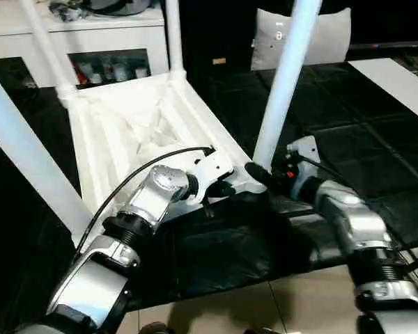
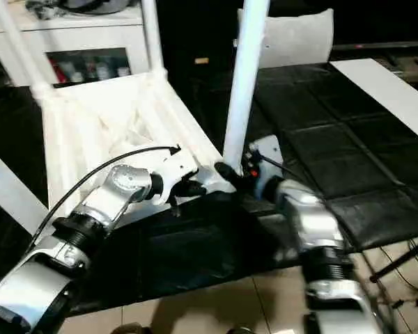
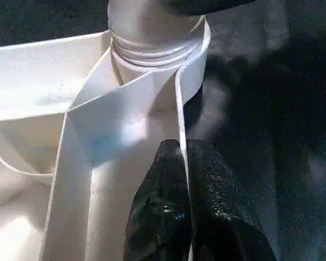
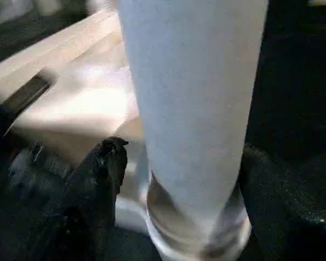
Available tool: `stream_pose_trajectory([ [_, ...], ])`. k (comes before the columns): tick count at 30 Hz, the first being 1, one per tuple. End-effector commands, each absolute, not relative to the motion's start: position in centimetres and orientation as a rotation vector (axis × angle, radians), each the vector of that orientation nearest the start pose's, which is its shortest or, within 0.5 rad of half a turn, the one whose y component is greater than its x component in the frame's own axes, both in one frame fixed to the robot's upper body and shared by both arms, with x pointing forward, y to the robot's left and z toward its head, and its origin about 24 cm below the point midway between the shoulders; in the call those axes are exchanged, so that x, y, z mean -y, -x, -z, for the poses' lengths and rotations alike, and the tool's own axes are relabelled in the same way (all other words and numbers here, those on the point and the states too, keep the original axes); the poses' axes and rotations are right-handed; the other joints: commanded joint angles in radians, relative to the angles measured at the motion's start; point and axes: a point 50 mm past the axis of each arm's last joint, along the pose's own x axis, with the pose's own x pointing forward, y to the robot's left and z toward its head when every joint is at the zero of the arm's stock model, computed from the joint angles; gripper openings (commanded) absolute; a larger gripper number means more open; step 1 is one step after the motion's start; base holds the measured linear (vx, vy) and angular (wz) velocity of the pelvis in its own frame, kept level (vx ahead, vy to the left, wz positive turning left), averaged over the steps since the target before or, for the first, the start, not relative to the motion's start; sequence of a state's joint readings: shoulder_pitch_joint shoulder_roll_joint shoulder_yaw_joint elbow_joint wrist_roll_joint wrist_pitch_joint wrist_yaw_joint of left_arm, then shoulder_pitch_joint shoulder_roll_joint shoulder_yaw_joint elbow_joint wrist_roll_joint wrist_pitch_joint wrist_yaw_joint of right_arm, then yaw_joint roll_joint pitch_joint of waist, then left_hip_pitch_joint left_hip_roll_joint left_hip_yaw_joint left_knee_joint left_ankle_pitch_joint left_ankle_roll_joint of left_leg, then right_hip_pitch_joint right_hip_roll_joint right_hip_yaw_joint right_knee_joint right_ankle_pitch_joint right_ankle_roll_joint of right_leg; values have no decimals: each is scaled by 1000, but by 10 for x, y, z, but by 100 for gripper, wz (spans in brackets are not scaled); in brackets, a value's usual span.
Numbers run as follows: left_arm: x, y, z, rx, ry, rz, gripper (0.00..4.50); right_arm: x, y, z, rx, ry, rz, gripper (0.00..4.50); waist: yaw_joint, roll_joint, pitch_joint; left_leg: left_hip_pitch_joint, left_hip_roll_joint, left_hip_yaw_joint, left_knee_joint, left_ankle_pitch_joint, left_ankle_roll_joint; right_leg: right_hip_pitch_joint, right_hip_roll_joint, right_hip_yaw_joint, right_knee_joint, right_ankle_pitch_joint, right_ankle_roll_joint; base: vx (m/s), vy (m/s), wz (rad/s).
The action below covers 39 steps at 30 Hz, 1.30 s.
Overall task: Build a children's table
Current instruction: Rotate leg to tighten
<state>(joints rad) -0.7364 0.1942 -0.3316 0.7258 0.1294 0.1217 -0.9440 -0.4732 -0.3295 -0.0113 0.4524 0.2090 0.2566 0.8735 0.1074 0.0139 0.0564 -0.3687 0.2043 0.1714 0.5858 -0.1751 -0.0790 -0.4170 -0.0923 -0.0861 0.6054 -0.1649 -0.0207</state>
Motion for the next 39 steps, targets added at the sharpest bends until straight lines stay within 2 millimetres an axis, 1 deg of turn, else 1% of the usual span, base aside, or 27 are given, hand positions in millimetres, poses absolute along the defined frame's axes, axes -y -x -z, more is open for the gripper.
stream_pose_trajectory([
  [1, -72, -336, -66, -321, -553, 1300, 0, 170, -320, -69, -243, -1, -912, 373, 5, -7, -73, 4, 17, 0, -61, -195, 76, 69, -52, 42, -80, -229, -188, 0, 0, 0],
  [2, -73, -332, -66, -311, -559, 1349, 0, 174, -318, -71, -249, 14, -944, 382, 7, -7, -74, 5, 19, 1, -61, -196, 73, 67, -51, 41, -78, -228, -189, 0, 0, 0],
  [4, -78, -328, -67, -301, -576, 1423, 0, 180, -311, -75, -278, 61, -1048, 382, 10, -8, -74, 6, 21, 2, -60, -195, 70, 67, -50, 41, -77, -223, -192, 0, 0, 0],
  [5, -80, -327, -67, -298, -586, 1452, 0, 182, -308, -76, -290, 76, -1092, 382, 17, -7, -75, 8, 23, 3, -59, -195, 76, 67, -49, 41, -75, -212, -197, 0, 0, 0],
  [6, -82, -326, -67, -299, -597, 1474, 0, 184, -306, -78, -298, 82, -1123, 382, 23, -6, -74, 6, 25, 3, -59, -190, 79, 66, -50, 41, -72, -202, -200, 0, 0, 0],
  [7, -85, -320, -68, -294, -613, 1559, 0, 186, -303, -81, -308, 76, -1190, 382, 26, -6, -74, 6, 25, 3, -58, -190, 79, 66, -51, 42, -71, -200, -200, 0, 0, 0],
  [8, -87, -318, -68, -300, -617, 1590, 0, 187, -302, -82, -313, 77, -1219, 382, 33, -7, -76, 8, 26, 2, -58, -198, 79, 66, -54, 41, -70, -209, -203, 0, 0, 0],
  [10, -89, -314, -68, -305, -627, 1646, 0, 187, -300, -83, -323, 82, -1270, 355, 38, -4, -75, 10, 29, 3, -59, -200, 74, 62, -54, 42, -69, -205, -213, 0, 0, 0],
  [11, -90, -313, -68, -306, -630, 1661, 0, 187, -300, -84, -326, 83, -1284, 355, 41, -4, -76, 11, 29, 3, -59, -203, 69, 61, -54, 42, -68, -202, -217, 0, 0, 0],
  [13, -93, -309, -68, -321, -658, 1719, 0, 185, -295, -83, -360, 86, -1380, 346, 45, -3, -75, 11, 31, 2, -60, -213, 63, 61, -55, 42, -67, -203, -221, 0, 0, 0],
  [14, -93, -309, -68, -321, -658, 1719, 0, 185, -295, -83, -360, 86, -1380, 334, 48, -3, -74, 11, 31, 2, -61, -220, 61, 62, -55, 41, -68, -211, -220, 0, 0, 0],
  [15, -94, -308, -68, -327, -678, 1747, 0, 184, -292, -82, -394, 90, -1444, 321, 50, -3, -74, 12, 31, 2, -61, -222, 58, 61, -56, 42, -69, -214, -218, 0, 0, 0],
  [16, -94, -308, -68, -328, -688, 1759, 0, 183, -291, -81, -408, 92, -1473, 304, 52, -6, -75, 11, 31, 2, -61, -224, 58, 62, -56, 42, -68, -221, -216, 0, 0, 0],
  [20, -95, -308, -69, -323, -703, 1786, 0, 178, -288, -81, -435, 93, -1549, 298, 55, -8, -73, 9, 30, 0, -62, -225, 50, 63, -58, 42, -71, -261, -197, 0, 0, 0],
  [21, -95, -308, -70, -322, -703, 1788, 0, 178, -288, -81, -437, 92, -1556, 270, 55, -8, -73, 9, 30, 0, -62, -225, 49, 63, -58, 42, -71, -263, -196, 0, 0, 0],
  [22, -95, -309, -71, -318, -707, 1786, 0, 176, -287, -80, -448, 91, -1584, 270, 54, -14, -74, 9, 30, 1, -62, -220, 49, 64, -58, 42, -72, -265, -192, 0, 0, 0],
  [23, -95, -309, -71, -318, -708, 1785, 0, 176, -287, -80, -450, 90, -1590, 257, 55, -11, -74, 8, 30, 0, -61, -214, 50, 63, -59, 42, -71, -267, -191, 0, 0, 0],
  [24, -95, -311, -72, -317, -709, 1781, 0, 175, -286, -80, -454, 89, -1602, 257, 55, -10, -74, 9, 30, 0, -61, -212, 49, 62, -58, 42, -71, -267, -191, 0, 0, 0],
  [26, -96, -311, -72, -317, -709, 1777, 0, 174, -286, -79, -455, 86, -1608, 229, 56, -11, -75, 9, 29, 1, -60, -206, 49, 62, -57, 42, -70, -260, -192, 0, 0, 0],
  [33, -97, -312, -72, -324, -661, 1767, 0, 174, -285, -77, -445, 35, -1606, 212, 56, -11, -76, 8, 28, 1, -59, -202, 49, 63, -57, 41, -69, -264, -190, 0, 0, 0],
  [34, -96, -313, -73, -326, -626, 1743, 0, 173, -284, -76, -432, 7, -1586, 211, 55, -11, -76, 9, 28, 1, -59, -201, 49, 63, -57, 41, -68, -262, -192, 0, 0, 0],
  [36, -95, -316, -73, -344, -581, 1682, 0, 169, -288, -73, -420, -39, -1492, 211, 55, -11, -74, 6, 27, 1, -59, -197, 49, 63, -57, 40, -70, -267, -193, 0, 0, 0],
  [37, -94, -318, -74, -348, -568, 1657, 0, 167, -289, -71, -415, -42, -1457, 211, 52, -11, -72, 7, 27, 1, -60, -206, 46, 62, -57, 41, -72, -284, -187, 0, 0, 0],
  [38, -93, -320, -74, -352, -548, 1627, 0, 165, -292, -70, -402, -33, -1413, 211, 50, -9, -71, 7, 24, 0, -61, -220, 37, 63, -57, 39, -76, -325, -174, 0, 0, 0],
  [39, -92, -322, -74, -359, -524, 1593, 0, 161, -296, -69, -393, -26, -1341, 210, 46, -11, -69, 9, 24, -1, -63, -231, 27, 61, -57, 38, -80, -362, -160, 0, 0, 0],
])
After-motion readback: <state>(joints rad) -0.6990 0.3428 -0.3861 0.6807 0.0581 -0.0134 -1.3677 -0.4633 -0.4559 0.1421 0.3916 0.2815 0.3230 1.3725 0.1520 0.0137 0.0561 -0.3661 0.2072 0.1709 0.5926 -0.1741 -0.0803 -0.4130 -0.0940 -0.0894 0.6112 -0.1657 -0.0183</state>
